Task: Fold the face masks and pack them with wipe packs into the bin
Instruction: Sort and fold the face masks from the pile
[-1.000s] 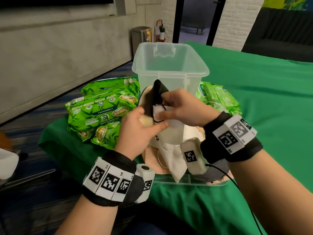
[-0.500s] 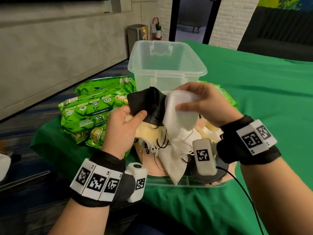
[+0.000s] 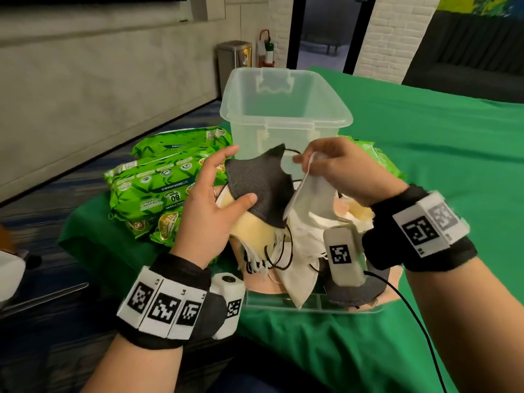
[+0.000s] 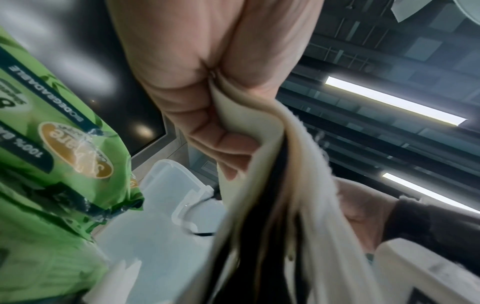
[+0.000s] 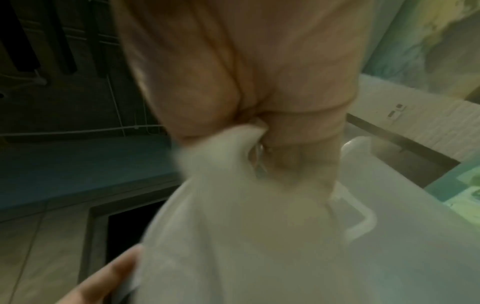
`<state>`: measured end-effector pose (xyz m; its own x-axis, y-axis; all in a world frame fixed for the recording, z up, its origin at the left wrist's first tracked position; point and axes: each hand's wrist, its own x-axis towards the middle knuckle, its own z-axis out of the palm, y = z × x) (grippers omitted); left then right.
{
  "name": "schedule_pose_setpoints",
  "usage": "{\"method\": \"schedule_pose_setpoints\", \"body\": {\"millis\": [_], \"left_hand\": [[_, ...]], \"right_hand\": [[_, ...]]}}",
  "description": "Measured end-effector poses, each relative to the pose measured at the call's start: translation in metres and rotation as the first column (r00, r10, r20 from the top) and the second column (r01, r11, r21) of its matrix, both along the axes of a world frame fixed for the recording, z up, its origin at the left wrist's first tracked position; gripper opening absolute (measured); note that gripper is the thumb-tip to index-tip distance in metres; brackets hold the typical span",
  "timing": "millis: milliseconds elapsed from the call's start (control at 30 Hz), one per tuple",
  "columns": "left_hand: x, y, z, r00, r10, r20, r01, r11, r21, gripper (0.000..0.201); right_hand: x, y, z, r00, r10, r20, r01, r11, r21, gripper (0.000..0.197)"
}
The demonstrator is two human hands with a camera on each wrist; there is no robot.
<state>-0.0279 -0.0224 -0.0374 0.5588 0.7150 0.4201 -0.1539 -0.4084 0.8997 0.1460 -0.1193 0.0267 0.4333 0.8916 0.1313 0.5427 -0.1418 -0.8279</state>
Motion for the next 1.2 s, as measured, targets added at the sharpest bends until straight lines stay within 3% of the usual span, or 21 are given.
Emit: {"method": "schedule_pose_setpoints", "body": {"millis": [67, 200, 333, 400, 600, 700, 767, 800, 867, 933, 1000, 1033, 1100, 1167, 1200], "left_hand": [[-0.002, 0.002, 0.0, 1.0, -0.003, 0.015, 0.003, 1.0, 0.002, 0.05], [0.0, 0.0, -0.001, 0.998, 0.011, -0.065, -0.006, 0.997, 0.077, 0.028], [0.002, -0.005, 0.002, 0.993, 0.034, -0.112, -0.03, 0.999, 0.035, 0.024], [0.001, -0.008, 0.006, 0.997, 0.017, -0.081, -0.021, 0.998, -0.057, 0.014], [0.004, -0.01, 0.007, 0.999, -0.001, -0.033, -0.006, 0.979, -0.204, 0.024], [0.007, -0.007, 0.003, 0.998, 0.046, -0.053, -0.056, 0.979, -0.195, 0.021], [0.008, -0.006, 0.003, 0.996, 0.068, -0.065, -0.08, 0.977, -0.2, 0.023], [0.008, -0.007, 0.004, 0.996, 0.067, -0.063, -0.079, 0.976, -0.203, 0.026], [0.009, -0.007, 0.004, 0.998, 0.05, -0.039, -0.058, 0.972, -0.226, 0.037], [0.009, -0.008, 0.004, 0.999, 0.033, 0.014, -0.029, 0.969, -0.246, 0.056], [0.009, -0.008, 0.003, 0.999, 0.034, 0.036, -0.025, 0.971, -0.239, 0.066], [0.009, -0.009, 0.003, 0.999, 0.033, 0.031, -0.025, 0.972, -0.234, 0.06], [0.009, -0.01, 0.002, 1.0, 0.029, 0.003, -0.028, 0.979, -0.203, 0.021], [0.008, -0.01, 0.001, 0.999, 0.014, -0.03, -0.018, 0.988, -0.156, 0.013], [0.007, -0.01, 0.0, 0.999, -0.008, -0.031, 0.003, 0.989, -0.15, 0.01]], "right_hand": [[0.005, -0.002, 0.003, 0.992, -0.12, -0.05, 0.124, 0.988, 0.092, 0.034], [0.005, -0.007, 0.014, 0.985, -0.124, -0.119, 0.15, 0.956, 0.251, 0.027], [0.002, -0.008, 0.017, 0.981, 0.006, -0.193, 0.032, 0.981, 0.191, 0.027], [0.0, -0.007, 0.015, 0.974, 0.033, -0.226, 0.007, 0.985, 0.174, 0.022], [-0.006, -0.002, 0.007, 0.995, -0.006, -0.104, 0.029, 0.975, 0.22, 0.019], [-0.001, 0.0, 0.008, 0.97, -0.244, -0.005, 0.214, 0.843, 0.493, 0.025], [-0.002, -0.002, 0.011, 0.952, -0.305, 0.033, 0.219, 0.752, 0.622, 0.026], [-0.004, -0.003, 0.011, 0.959, -0.276, 0.068, 0.171, 0.751, 0.638, 0.026], [-0.013, -0.004, 0.008, 0.981, -0.091, 0.169, -0.015, 0.841, 0.54, 0.019], [-0.023, -0.004, 0.001, 0.954, 0.14, 0.266, -0.218, 0.93, 0.295, 0.012], [-0.029, -0.003, -0.007, 0.904, 0.312, 0.291, -0.344, 0.937, 0.064, 0.007], [-0.03, -0.002, -0.009, 0.898, 0.353, 0.262, -0.368, 0.93, 0.01, 0.008], [-0.028, -0.002, -0.009, 0.929, 0.346, 0.127, -0.353, 0.935, 0.033, 0.014], [-0.024, -0.001, -0.006, 0.961, 0.268, 0.07, -0.275, 0.953, 0.128, 0.016], [-0.023, 0.0, -0.005, 0.97, 0.206, 0.13, -0.224, 0.964, 0.143, 0.015]]}}
